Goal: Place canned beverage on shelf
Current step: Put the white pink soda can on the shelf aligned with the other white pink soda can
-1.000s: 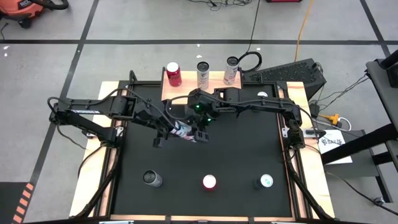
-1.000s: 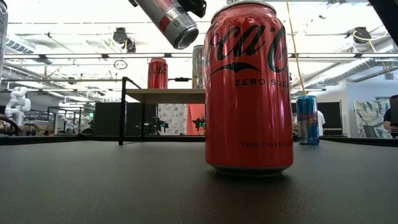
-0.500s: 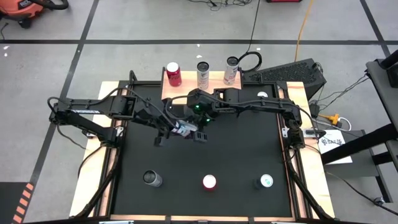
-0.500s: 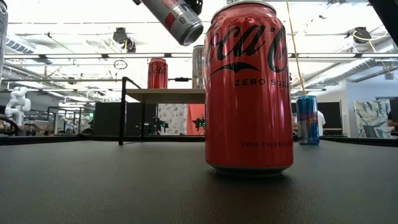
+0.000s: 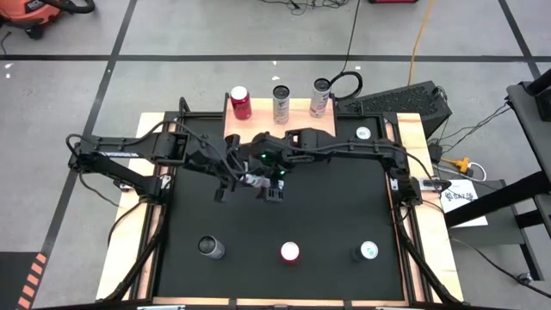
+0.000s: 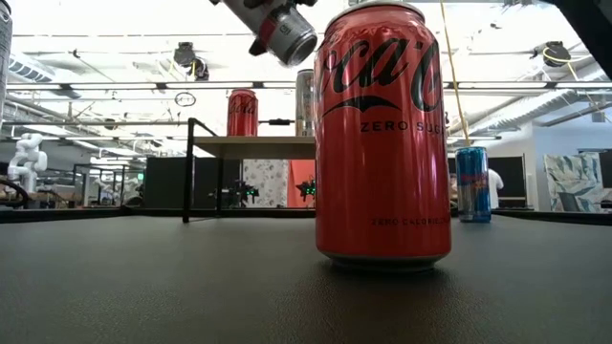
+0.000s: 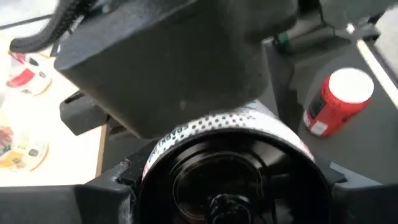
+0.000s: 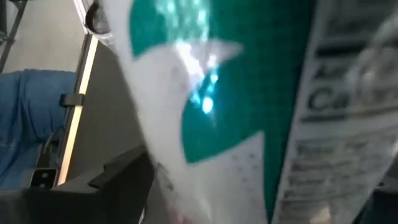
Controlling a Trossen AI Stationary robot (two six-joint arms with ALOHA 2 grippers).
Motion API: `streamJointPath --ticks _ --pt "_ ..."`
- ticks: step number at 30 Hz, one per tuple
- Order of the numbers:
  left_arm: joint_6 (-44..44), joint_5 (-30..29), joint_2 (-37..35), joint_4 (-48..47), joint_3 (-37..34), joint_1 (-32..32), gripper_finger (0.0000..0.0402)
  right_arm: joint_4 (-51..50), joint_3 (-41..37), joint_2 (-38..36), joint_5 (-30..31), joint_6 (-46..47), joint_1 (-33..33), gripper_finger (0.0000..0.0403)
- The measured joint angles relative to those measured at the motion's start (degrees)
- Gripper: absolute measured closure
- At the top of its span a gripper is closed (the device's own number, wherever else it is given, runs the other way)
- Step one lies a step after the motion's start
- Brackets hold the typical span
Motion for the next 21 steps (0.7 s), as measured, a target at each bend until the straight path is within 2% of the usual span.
streamJointPath --ticks 11,21 --pt "0.0 0.5 0.0 -1.4 0.1 -0.1 0.0155 -1.2 0.0 -0.1 -0.1 -2.2 0.0 0.0092" --pt "0.9 2.8 0.0 -3.1 0.1 -0.1 0.0155 0.8 0.0 -0.9 -0.3 -1.8 0.0 0.0092"
